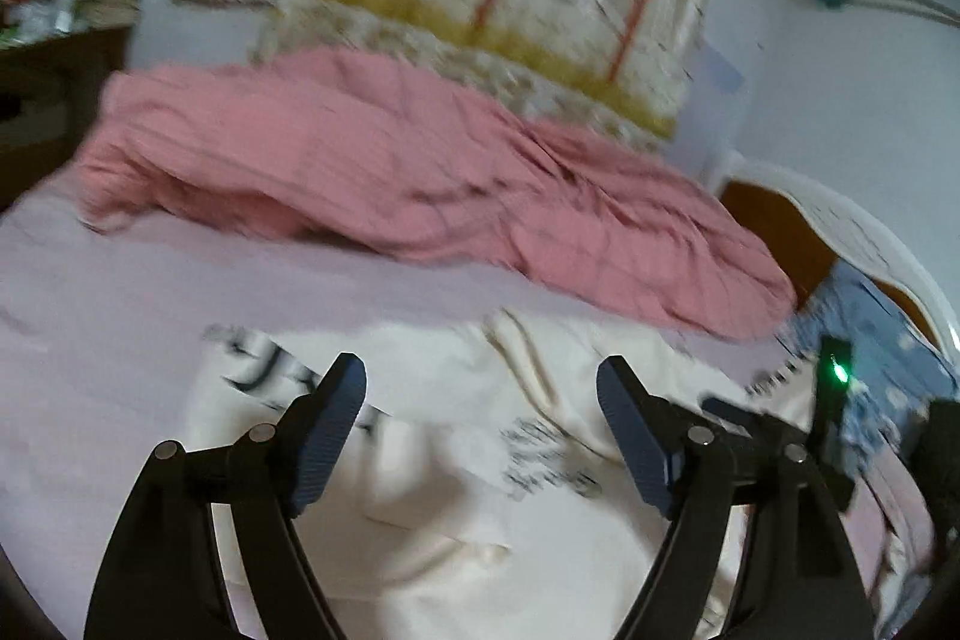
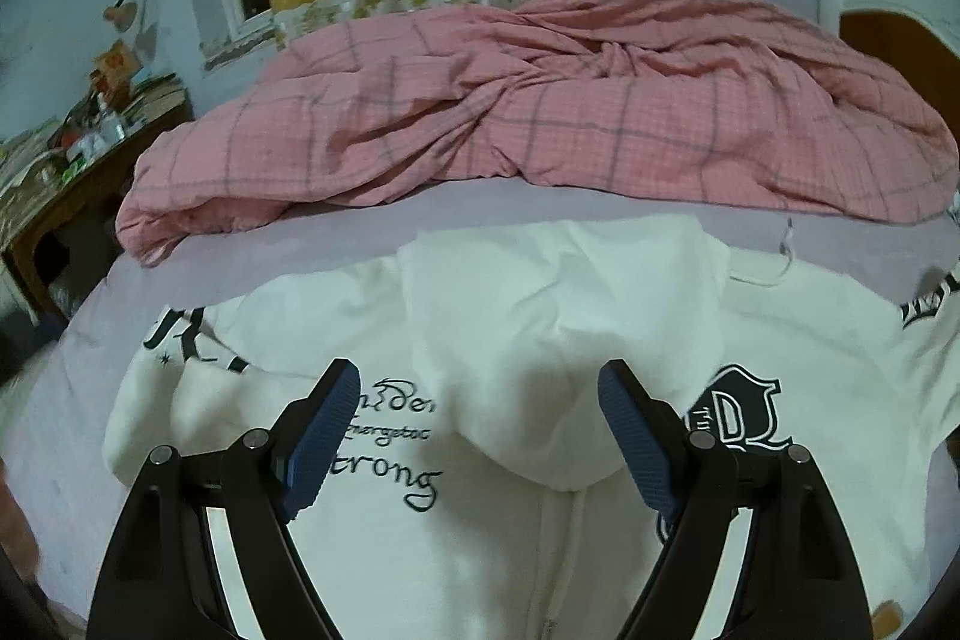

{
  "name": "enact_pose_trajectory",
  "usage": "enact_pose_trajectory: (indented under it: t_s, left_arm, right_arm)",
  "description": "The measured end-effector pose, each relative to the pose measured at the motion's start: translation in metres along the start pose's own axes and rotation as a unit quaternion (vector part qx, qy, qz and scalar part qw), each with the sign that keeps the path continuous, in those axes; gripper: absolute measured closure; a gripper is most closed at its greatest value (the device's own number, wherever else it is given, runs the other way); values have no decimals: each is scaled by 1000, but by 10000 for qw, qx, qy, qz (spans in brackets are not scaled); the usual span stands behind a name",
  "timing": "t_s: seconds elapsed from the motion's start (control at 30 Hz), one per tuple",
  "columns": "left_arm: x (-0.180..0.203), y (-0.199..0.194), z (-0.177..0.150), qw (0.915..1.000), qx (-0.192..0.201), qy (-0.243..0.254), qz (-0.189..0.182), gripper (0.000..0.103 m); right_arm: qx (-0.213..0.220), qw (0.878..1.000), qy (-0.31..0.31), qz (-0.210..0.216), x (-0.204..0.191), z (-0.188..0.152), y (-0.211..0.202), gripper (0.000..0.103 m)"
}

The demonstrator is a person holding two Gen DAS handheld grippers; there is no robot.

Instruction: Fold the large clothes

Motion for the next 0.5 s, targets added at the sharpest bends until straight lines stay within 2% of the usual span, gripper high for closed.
enact_pose_trajectory:
  t_s: [0.1,0.2,0.3,0.4,0.5]
  left_arm:
    - [-33,-17,11,9982,275,-179,501,25]
    - [-69,-31,15,9930,449,-352,1033,25]
    - [-100,-41,17,9897,587,-822,1017,25]
    - [-116,-45,15,9869,665,-1072,1000,25]
    - [-123,-47,14,9854,712,-1114,1070,25]
  right_arm:
    - [-92,9988,-279,404,-30,-8,-6,20]
    - [-273,9923,-714,973,-81,-21,-13,20]
    - [-393,9834,-1313,1192,-133,-36,-16,20]
    - [-746,9677,-1945,1419,-184,-62,-7,20]
    - [-1020,9537,-2629,1049,-210,-88,18,20]
Point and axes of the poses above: each gripper's, at about its wrist camera, not at the fingertips, and y roughly the way its jaws point, x to its right, z to its top, the point moved 9 cm from there along y, roughly the way its jaws point, and after that the axes turned 8 degrees about -z, right-handed, at the moved point
